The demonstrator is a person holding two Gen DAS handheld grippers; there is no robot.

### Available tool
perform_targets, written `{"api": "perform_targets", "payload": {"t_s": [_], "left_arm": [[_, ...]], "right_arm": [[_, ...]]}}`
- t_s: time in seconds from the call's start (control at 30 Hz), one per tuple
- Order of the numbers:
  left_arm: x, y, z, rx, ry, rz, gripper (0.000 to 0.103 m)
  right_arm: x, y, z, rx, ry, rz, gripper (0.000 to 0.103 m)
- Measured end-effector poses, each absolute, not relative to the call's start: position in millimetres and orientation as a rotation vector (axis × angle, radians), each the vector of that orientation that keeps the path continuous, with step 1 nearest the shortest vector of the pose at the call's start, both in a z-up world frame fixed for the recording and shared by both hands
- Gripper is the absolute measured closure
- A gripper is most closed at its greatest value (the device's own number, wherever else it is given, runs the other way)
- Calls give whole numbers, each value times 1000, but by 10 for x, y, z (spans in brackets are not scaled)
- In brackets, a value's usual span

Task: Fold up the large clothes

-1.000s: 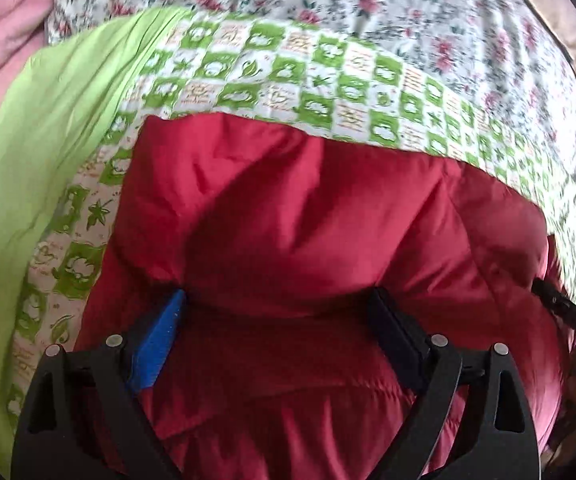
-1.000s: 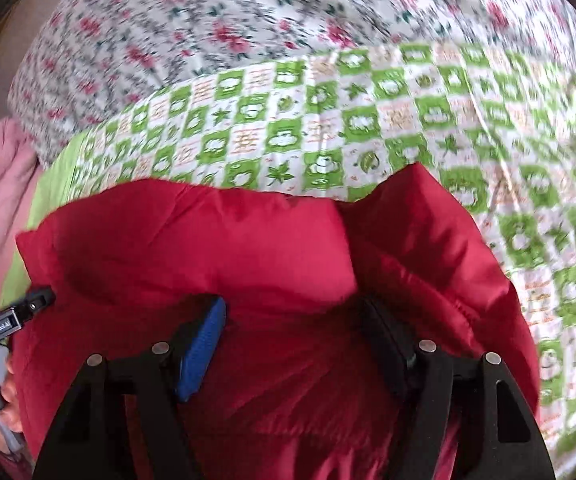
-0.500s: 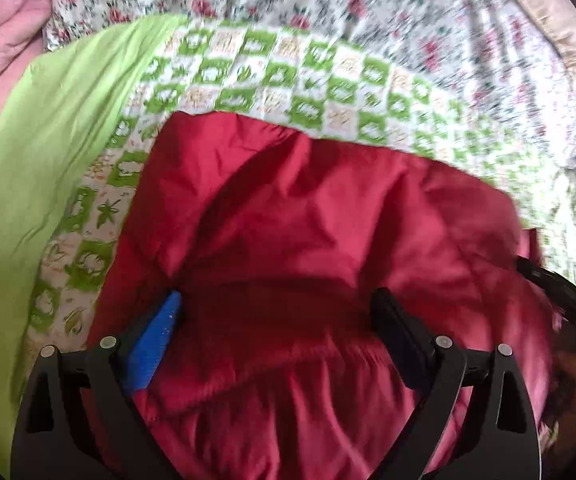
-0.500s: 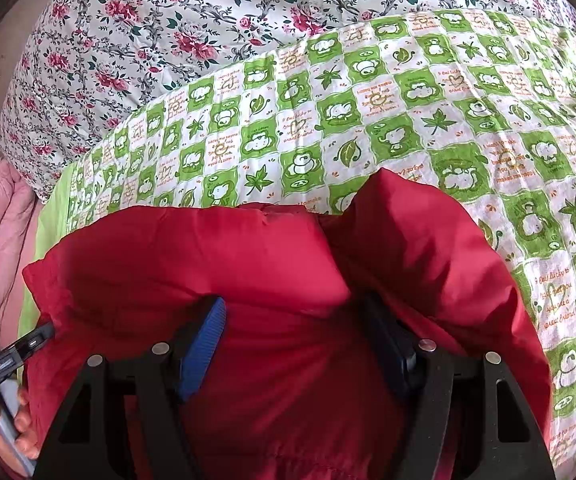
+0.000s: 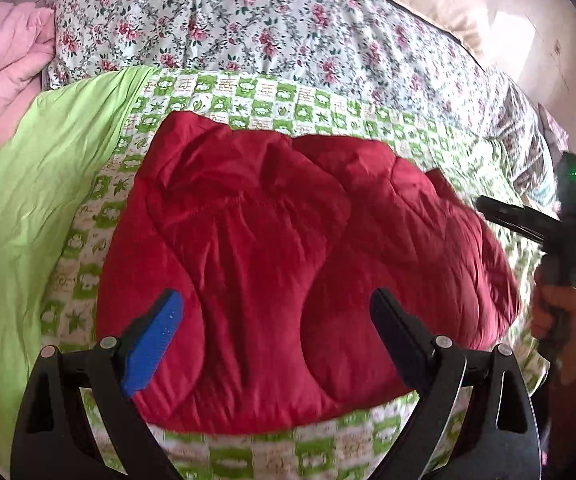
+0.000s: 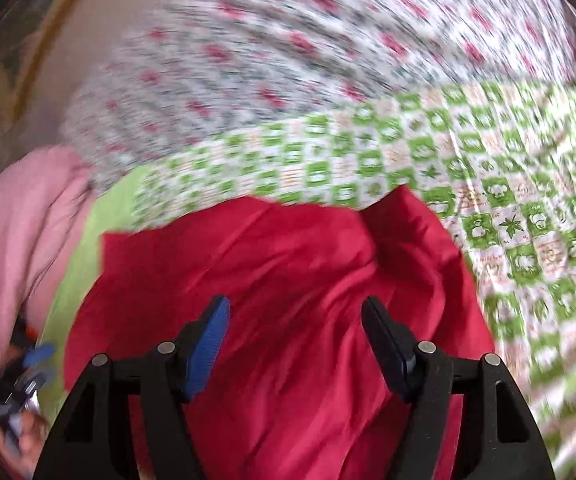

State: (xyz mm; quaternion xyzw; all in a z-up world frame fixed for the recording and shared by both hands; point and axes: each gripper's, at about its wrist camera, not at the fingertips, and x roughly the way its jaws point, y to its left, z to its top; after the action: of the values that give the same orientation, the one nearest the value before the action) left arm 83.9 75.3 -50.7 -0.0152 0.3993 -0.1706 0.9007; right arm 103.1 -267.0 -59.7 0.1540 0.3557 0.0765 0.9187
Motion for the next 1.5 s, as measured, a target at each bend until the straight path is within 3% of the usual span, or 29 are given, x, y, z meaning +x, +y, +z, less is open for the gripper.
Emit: {"api": "perform_targets", "payload": {"t_s": [0.23,0.47,0.8,1.13,1.5], "left_arm": [[704,600,-804,37,875,-341,9],[825,528,-1116,42,931,-335,8],[866,451,-1215,66,949,-322,0],[870,435,-1198,68,965,-304,0],[882,397,-1179,75,984,-276,0]], "right_arm": [[306,-2349,-821,151,786,152,34],[307,-2526,-1288,184,843,86,35],[229,-2415,-1022,139,810,35,33],[712,-2464,-1368,193,877,56,28],[297,-2270,-1041,85,786,76,29]]}}
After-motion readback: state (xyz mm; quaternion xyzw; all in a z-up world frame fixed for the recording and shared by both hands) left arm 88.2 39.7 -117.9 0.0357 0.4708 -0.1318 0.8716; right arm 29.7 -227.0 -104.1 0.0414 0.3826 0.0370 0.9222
